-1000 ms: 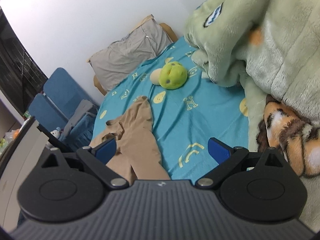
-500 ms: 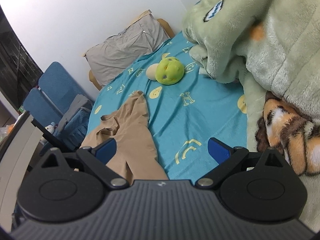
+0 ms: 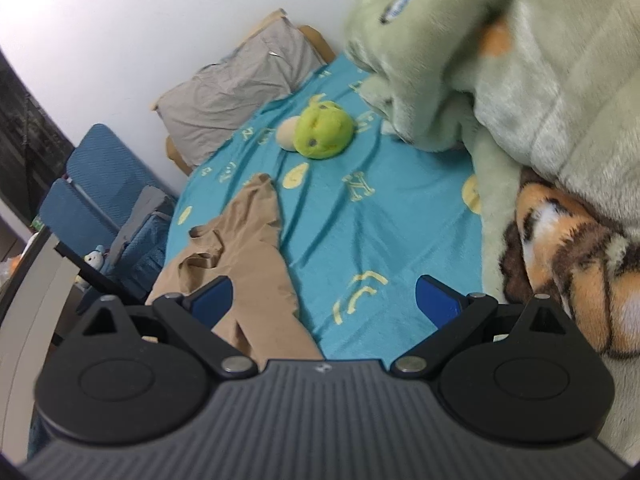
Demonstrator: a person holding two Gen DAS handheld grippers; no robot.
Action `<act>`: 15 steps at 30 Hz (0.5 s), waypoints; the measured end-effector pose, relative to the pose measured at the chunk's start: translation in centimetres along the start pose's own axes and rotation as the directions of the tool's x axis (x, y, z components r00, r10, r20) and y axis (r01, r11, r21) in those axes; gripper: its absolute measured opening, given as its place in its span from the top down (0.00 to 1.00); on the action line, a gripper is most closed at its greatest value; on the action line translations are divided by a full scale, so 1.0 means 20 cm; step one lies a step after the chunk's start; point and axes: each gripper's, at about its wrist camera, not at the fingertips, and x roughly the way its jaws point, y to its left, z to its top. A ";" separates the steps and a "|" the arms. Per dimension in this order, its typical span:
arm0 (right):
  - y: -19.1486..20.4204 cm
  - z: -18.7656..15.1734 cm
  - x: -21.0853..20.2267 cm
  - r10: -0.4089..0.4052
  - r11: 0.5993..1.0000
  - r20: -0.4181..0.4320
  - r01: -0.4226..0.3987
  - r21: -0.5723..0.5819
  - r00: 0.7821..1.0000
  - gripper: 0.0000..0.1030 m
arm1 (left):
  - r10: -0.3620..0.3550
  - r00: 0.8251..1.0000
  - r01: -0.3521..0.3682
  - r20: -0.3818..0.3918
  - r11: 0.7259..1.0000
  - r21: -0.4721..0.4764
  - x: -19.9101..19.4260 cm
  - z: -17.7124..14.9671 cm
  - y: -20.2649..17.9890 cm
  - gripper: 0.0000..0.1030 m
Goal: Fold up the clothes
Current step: 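Fold the held side over the shirt body with the left gripper and open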
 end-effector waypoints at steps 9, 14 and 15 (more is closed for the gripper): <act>0.05 -0.03 0.02 -0.012 0.999 -0.012 0.011 -0.051 1.000 0.03 | -0.079 0.995 0.084 0.061 0.992 -0.093 -0.49 0.01 0.16 0.98; 0.11 -0.05 0.05 -0.039 0.992 -0.031 0.035 -0.118 0.999 0.03 | 0.039 0.998 -0.033 0.049 0.994 -0.103 -0.59 -0.02 0.33 0.98; 0.12 -0.06 0.06 -0.046 0.990 -0.034 0.041 -0.134 0.998 0.03 | 0.073 0.996 -0.068 0.042 0.992 -0.105 -0.58 -0.02 0.37 0.98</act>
